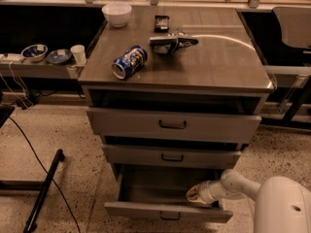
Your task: Open bottom drawer
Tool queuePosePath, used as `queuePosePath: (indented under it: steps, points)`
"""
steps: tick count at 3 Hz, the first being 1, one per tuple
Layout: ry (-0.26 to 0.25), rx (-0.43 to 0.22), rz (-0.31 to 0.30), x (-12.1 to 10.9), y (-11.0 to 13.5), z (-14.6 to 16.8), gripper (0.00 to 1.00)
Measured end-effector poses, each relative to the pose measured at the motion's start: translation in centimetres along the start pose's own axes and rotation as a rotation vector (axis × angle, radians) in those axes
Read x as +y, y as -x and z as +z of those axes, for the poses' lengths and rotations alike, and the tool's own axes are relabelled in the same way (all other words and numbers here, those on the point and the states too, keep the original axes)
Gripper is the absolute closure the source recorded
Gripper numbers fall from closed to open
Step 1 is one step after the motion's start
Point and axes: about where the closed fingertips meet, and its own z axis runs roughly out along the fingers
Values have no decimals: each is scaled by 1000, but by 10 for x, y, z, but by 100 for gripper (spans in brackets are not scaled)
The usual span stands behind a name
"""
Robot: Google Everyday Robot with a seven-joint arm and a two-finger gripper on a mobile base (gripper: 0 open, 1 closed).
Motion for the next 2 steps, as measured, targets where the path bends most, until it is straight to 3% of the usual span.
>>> queuePosePath:
  steps: [2]
  points:
    - [97,6,49,12,-13,16,100]
